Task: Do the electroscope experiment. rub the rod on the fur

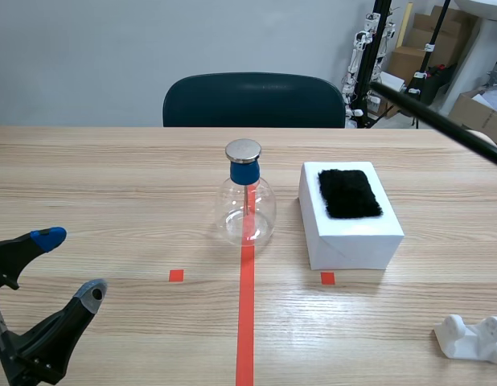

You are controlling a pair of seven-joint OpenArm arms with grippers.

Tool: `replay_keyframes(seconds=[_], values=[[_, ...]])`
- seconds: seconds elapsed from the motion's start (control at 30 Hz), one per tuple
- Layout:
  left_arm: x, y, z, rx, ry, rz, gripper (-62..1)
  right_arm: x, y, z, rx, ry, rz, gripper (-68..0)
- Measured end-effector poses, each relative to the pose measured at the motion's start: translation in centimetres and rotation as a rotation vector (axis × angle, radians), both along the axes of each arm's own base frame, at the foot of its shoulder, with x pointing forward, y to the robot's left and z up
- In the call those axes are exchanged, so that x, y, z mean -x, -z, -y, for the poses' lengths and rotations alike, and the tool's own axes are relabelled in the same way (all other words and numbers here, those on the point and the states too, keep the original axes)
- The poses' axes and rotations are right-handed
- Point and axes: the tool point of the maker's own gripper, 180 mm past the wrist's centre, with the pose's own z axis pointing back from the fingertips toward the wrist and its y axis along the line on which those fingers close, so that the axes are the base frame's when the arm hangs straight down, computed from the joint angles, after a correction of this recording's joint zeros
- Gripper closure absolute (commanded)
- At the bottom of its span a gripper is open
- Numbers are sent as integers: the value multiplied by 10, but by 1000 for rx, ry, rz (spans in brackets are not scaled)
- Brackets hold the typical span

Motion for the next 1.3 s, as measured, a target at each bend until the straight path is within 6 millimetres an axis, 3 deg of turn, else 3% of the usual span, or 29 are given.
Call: replay_keyframes(seconds=[0.23, 0.47, 0.7, 0.83, 1.03, 1.17, 1.3], values=[[0, 0, 0, 0, 0, 0, -623, -21, -12, 70, 122, 132, 75, 1], [0, 0, 0, 0, 0, 0, -623, -70, -23, 94, 257, 137, 52, 1], [0, 0, 0, 0, 0, 0, -623, -130, -56, 71, 443, -19, 43, 1], [0, 0, 0, 0, 0, 0, -623, -151, -60, 49, 532, -119, 1, 1], [0, 0, 0, 0, 0, 0, -623, -158, -21, 14, 647, -279, -107, 1], [0, 0, 0, 0, 0, 0, -623, -157, 4, 19, 674, -305, -174, 1], [0, 0, 0, 0, 0, 0, -623, -161, 12, 25, 722, -324, -197, 1]])
